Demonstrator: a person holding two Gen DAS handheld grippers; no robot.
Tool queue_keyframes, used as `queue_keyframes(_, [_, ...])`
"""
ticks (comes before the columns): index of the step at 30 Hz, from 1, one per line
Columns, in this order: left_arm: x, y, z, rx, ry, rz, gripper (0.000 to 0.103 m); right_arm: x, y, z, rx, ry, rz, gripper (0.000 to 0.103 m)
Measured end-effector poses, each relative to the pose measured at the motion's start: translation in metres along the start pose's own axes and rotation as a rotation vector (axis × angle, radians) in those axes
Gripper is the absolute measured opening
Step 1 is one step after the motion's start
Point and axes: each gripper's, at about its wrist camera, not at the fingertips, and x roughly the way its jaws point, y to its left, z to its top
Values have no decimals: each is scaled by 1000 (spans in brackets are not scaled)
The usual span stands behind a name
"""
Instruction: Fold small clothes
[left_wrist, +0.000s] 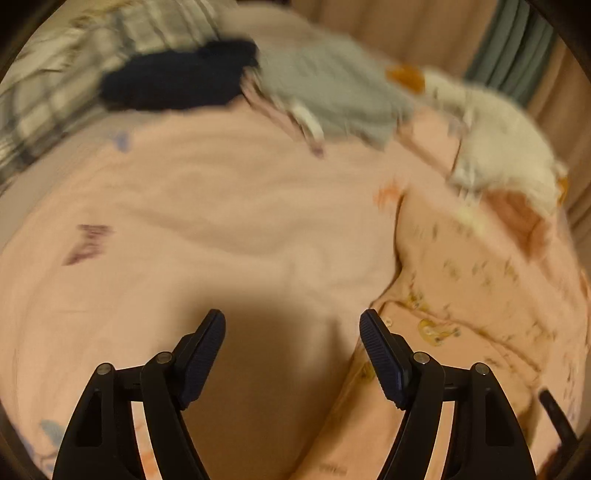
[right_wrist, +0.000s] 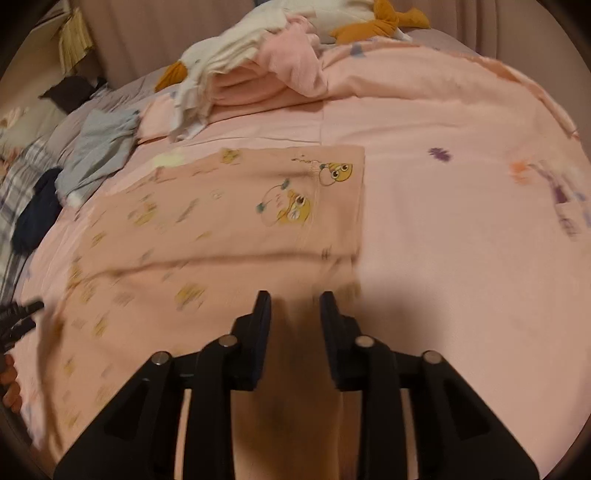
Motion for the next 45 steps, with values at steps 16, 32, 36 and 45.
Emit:
queue_keyframes(16, [-62,41,-127,15,185,-276,82,-140,-62,-157,573,-21,414,103])
queue_keyframes(32, [-66,72,-171,-211,246,-714,82,-115,10,-225,530,159,508,100])
queue_keyframes(36, [-63,57,-166,-204,224,-715,88,-104,18,-228,537,101,501,100])
queue_keyframes(45, [-60,56,-173,-213,212,-739,89,-100,13,-219,512,30,485,80])
